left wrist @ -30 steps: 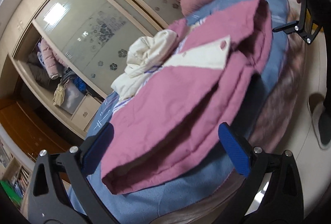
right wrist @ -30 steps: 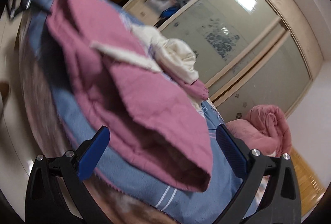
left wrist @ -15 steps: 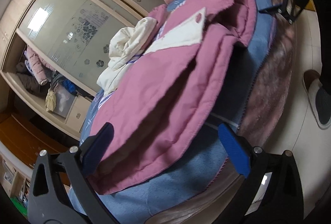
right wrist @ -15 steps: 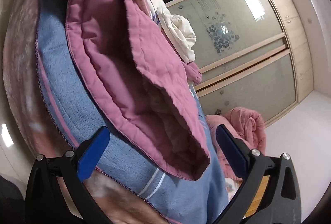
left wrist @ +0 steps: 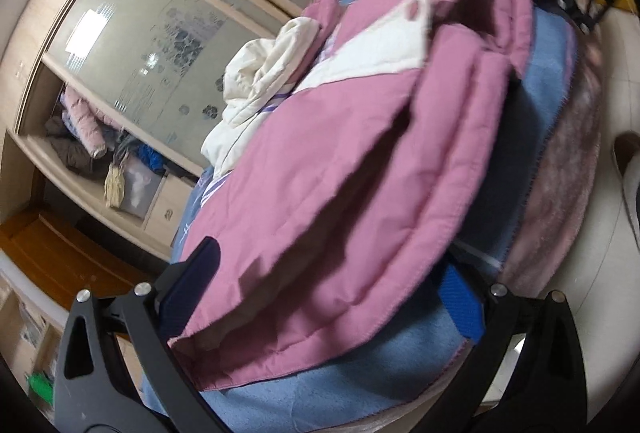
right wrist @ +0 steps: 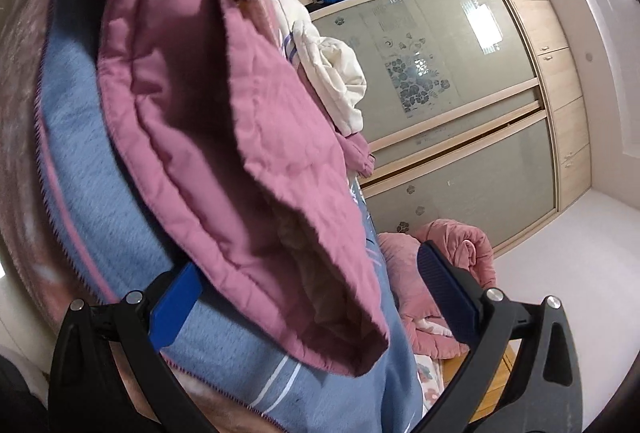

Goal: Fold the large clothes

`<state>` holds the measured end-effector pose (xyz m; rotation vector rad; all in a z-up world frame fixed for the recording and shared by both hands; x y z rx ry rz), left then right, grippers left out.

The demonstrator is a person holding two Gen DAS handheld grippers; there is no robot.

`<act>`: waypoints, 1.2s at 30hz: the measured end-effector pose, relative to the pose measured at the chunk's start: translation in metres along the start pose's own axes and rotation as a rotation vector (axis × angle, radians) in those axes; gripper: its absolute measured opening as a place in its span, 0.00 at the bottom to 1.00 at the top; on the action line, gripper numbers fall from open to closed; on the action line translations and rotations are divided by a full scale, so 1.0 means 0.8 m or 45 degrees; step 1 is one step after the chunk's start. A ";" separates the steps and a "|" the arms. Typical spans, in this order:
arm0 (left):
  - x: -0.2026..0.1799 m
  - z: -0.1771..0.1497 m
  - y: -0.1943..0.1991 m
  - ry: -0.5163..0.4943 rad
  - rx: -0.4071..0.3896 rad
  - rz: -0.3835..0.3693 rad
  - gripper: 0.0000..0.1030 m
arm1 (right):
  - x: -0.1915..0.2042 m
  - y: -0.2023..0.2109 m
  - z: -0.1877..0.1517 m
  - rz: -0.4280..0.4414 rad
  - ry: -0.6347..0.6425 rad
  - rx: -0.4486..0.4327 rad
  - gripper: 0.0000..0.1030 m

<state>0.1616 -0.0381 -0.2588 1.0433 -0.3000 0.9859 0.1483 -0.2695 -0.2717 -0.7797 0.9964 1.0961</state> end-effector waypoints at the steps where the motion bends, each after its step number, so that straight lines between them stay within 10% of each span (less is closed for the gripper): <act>1: 0.003 0.001 -0.001 0.027 -0.001 -0.003 0.98 | -0.002 -0.003 0.002 -0.012 -0.007 0.006 0.99; 16: 0.041 0.013 -0.015 0.487 -0.036 -0.151 0.98 | -0.013 -0.023 0.017 0.027 -0.117 0.051 0.99; 36: 0.058 0.011 -0.040 0.762 0.006 -0.238 0.98 | -0.019 -0.066 0.035 0.193 -0.432 0.208 0.99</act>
Point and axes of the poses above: each gripper's, at about its wrist camera, not at the fingertips, and y roughly against the way its jaws point, x to its left, z to its top, the point moved 8 cm from there along -y, roughly the way its jaws point, and after that the axes turned 13 degrees about -z, right-handed, at the moved point
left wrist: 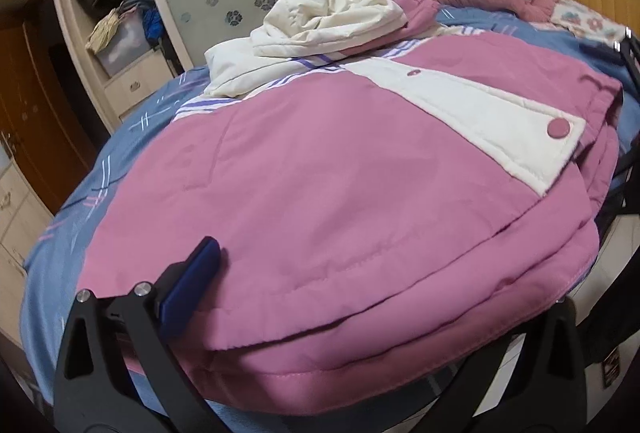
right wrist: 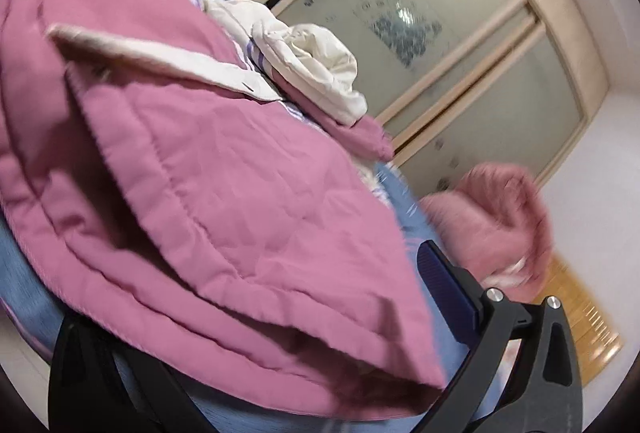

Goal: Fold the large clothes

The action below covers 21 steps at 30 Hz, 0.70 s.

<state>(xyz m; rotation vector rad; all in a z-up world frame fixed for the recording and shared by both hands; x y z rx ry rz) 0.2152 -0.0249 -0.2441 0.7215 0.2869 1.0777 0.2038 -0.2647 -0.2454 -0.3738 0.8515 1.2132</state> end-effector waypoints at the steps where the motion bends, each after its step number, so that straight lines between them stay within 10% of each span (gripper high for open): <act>1: 0.001 0.001 0.001 0.021 -0.006 -0.007 0.98 | 0.000 -0.002 0.000 0.013 -0.030 0.018 0.99; 15: 0.024 0.012 0.014 0.299 -0.154 -0.005 0.98 | -0.026 -0.015 -0.003 0.077 -0.423 0.174 0.98; 21: 0.027 0.008 0.006 0.359 -0.133 0.020 0.98 | -0.017 -0.014 -0.005 0.133 -0.429 0.186 0.73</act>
Point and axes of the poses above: each gripper's, at about its wrist camera, not at the fingertips, and y roughly against the way its jaws point, x to its left, z to its top, the point moved 8 cm from there along -y, roughly the way its jaws point, and after that the axes turned 13 degrees about -z, right-handed, at the moved point
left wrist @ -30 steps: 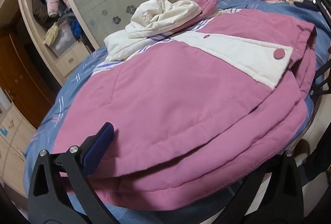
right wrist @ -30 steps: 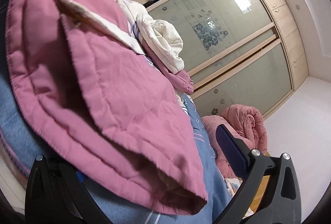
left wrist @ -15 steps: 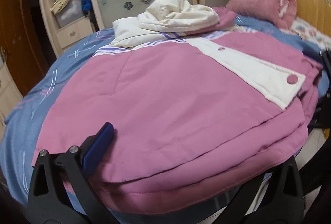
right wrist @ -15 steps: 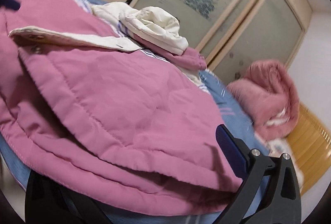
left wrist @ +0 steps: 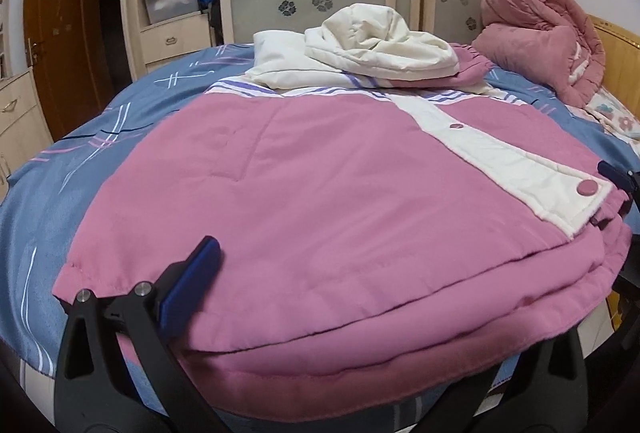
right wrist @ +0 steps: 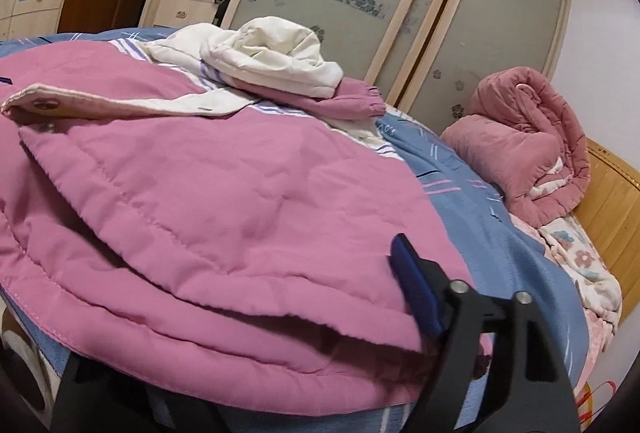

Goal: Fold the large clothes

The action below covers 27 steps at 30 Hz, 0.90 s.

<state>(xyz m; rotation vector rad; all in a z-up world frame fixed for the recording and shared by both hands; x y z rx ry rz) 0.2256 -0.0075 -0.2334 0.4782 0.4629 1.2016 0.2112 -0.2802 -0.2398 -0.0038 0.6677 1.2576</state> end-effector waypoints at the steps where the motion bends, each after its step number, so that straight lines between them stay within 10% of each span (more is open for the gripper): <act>1: -0.001 0.000 0.000 -0.003 -0.001 0.013 0.98 | 0.001 0.000 -0.001 0.018 -0.006 0.004 0.66; 7: 0.002 0.005 0.002 0.075 -0.018 0.004 0.98 | 0.008 0.005 0.002 0.045 -0.005 -0.043 0.43; 27: -0.009 0.025 -0.004 0.116 0.026 -0.015 0.10 | -0.003 -0.005 0.001 0.111 -0.116 0.100 0.16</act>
Point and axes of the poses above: each gripper's, at about its wrist camera, not at the fingertips, and y roughly against the way its jaws point, x to its left, z to its top, the point moved 8 cm from there along -y, roughly the way its jaws point, and after that the axes turned 13 degrees about -z, right-handed, at the moved point
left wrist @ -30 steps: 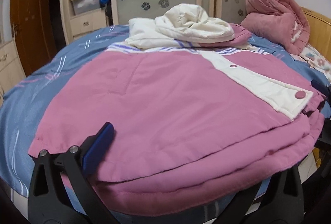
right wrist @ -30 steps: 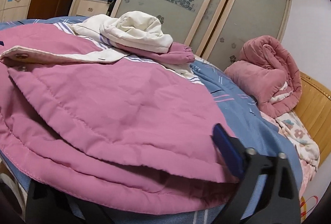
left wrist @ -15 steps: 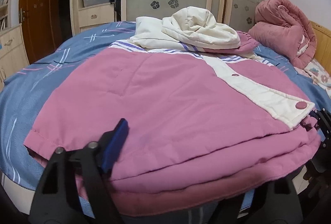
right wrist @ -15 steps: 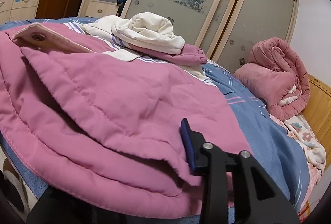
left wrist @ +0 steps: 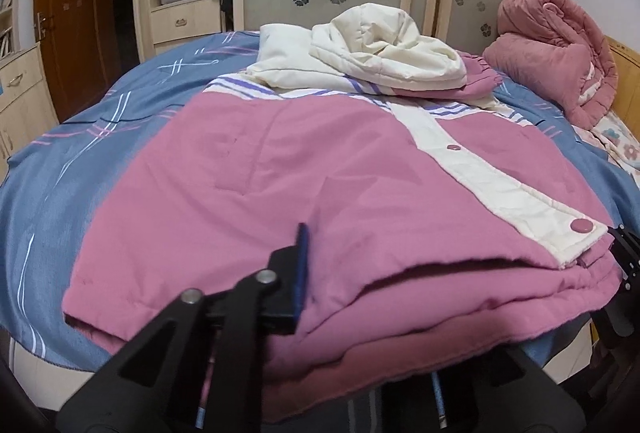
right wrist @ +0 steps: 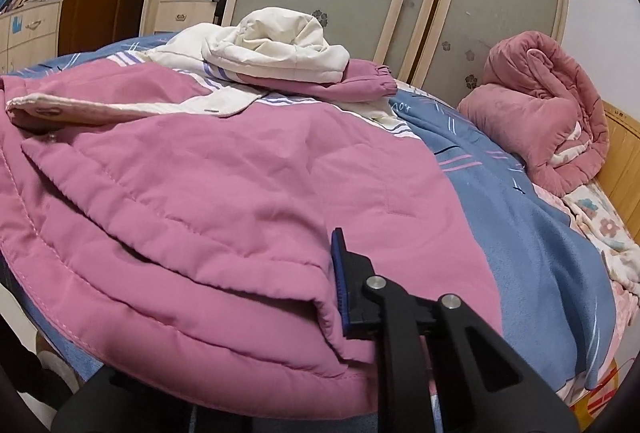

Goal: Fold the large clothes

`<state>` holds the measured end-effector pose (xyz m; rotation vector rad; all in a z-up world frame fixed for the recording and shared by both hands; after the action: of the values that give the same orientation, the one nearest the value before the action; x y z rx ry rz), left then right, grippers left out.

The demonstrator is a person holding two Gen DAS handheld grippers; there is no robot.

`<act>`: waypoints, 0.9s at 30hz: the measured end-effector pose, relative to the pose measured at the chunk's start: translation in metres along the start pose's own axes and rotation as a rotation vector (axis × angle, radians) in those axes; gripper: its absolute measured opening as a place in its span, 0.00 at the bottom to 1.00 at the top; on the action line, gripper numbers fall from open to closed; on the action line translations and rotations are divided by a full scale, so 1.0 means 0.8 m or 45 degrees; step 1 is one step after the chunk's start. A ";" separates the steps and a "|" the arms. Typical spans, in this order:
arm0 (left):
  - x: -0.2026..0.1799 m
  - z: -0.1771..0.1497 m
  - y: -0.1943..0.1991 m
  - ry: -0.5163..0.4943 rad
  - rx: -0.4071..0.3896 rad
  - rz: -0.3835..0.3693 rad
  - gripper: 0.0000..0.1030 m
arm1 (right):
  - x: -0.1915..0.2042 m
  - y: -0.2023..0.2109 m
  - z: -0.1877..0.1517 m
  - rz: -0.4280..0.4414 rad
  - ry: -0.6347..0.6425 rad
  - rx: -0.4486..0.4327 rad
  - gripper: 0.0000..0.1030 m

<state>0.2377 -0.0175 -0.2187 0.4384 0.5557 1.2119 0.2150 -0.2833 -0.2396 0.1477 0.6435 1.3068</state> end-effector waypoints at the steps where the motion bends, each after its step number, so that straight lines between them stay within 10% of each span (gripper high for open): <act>1: 0.001 0.001 0.001 0.007 -0.001 -0.019 0.10 | -0.001 0.001 0.001 0.005 -0.009 -0.001 0.16; 27: -0.002 0.019 0.000 -0.010 -0.019 -0.056 0.07 | -0.018 0.007 0.031 0.105 -0.201 0.018 0.06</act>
<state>0.2471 -0.0192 -0.2064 0.4158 0.5467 1.1714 0.2214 -0.2887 -0.2121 0.2884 0.5163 1.3550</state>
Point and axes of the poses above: each gripper's, at about its wrist camera, not at the fingertips, and y roughly against the way its jaws point, x to its left, z to its top, the point moved 8 cm from there along -y, roughly the way its jaws point, and after that the axes turned 13 degrees about -z, right-handed, at the moved point
